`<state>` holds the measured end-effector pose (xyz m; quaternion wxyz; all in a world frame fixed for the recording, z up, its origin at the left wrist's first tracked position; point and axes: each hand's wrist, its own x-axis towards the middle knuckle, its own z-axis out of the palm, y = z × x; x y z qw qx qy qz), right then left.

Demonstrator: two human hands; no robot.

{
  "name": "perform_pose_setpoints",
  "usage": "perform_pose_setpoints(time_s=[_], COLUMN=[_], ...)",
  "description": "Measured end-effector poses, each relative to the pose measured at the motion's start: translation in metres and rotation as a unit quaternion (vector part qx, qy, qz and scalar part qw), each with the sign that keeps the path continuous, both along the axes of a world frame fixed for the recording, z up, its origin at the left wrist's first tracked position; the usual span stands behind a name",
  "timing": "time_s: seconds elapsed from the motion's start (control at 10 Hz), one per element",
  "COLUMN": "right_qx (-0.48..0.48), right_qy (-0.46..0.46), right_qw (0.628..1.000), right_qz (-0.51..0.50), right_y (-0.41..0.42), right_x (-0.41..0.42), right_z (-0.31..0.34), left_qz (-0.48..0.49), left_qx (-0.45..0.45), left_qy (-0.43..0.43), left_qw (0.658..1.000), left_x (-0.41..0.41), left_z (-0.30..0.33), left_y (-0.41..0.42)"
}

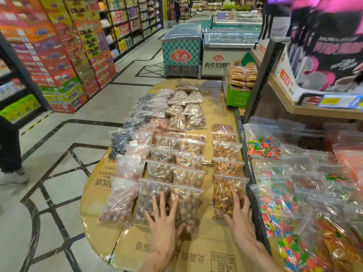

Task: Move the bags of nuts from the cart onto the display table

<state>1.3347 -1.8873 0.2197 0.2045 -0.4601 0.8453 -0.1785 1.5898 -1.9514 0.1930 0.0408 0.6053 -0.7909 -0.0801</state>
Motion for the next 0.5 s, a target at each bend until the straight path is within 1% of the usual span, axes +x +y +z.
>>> perform_pose_setpoints(time_s=[0.1,0.2,0.3,0.4,0.5], right_qx=[0.014,0.015,0.026,0.031,0.045], right_qy=[0.001,0.006,0.024,0.043,0.089], right_qw=[1.0,1.0,0.999,0.998,0.994], right_qz=[0.0,0.011,0.018,0.026,0.055], right_y=[0.0,0.008,0.017,0.023,0.027], right_x=[0.003,0.006,0.011,0.022,0.034], right_z=[0.007,0.011,0.022,0.033,0.042], left_qz=[-0.001,-0.02,-0.031,-0.062,-0.094], left_qx=[-0.004,-0.004,0.003,0.009,-0.014], left_qy=[0.01,-0.016,-0.019,-0.034,-0.023], left_qw=[1.0,1.0,0.999,0.997,0.995], left_x=[-0.002,0.006,0.015,0.029,0.042], left_z=[0.002,-0.001,0.01,0.026,0.038], left_y=[0.0,0.002,0.001,0.0,0.0])
